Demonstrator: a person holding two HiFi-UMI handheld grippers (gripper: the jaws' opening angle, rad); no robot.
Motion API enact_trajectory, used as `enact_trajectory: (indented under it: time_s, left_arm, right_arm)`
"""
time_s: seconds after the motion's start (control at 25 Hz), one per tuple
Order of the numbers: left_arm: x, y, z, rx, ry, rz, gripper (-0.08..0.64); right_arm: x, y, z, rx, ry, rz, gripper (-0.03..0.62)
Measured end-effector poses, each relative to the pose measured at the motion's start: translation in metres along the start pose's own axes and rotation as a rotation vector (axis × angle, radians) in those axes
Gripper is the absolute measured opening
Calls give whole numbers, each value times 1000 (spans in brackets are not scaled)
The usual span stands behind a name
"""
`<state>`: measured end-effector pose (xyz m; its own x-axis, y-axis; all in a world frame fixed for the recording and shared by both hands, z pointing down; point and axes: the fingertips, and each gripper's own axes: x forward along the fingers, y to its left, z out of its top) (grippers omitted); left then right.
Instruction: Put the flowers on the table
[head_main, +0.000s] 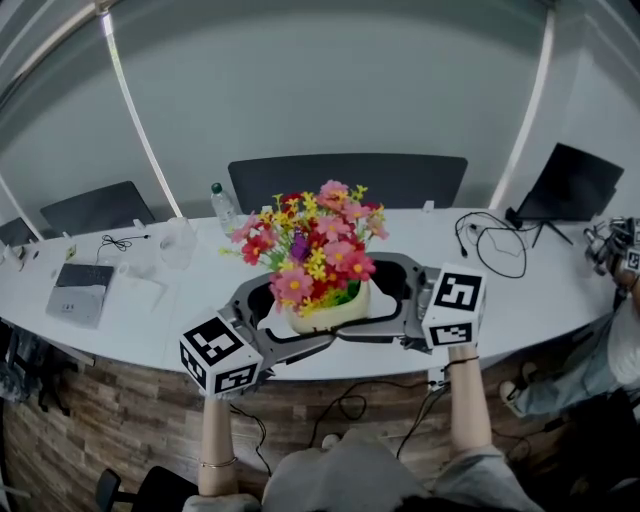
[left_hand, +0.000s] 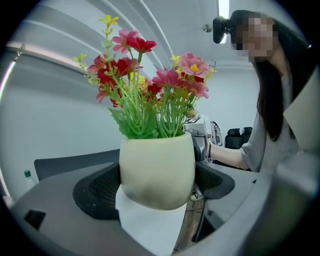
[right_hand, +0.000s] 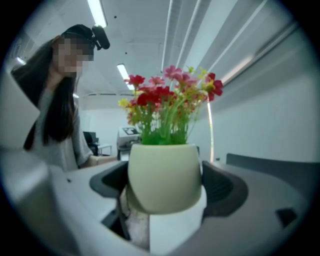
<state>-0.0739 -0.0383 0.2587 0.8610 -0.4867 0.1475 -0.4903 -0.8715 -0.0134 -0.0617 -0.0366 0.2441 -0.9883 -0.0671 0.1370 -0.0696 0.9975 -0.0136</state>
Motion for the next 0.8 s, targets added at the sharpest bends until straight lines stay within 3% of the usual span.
enact_trajectory:
  time_s: [0.28, 0.64, 0.8]
  left_arm:
    - [12, 14, -9, -13, 15, 9, 466]
    - [48, 66, -10, -45, 33, 45, 466]
    - [53, 74, -13, -38, 36, 59, 466]
  right_arm:
    - [1, -18, -11, 11, 20, 11, 448]
    - [1, -82, -15, 34, 50, 53, 446]
    - [2, -91, -20, 28, 52, 64, 446]
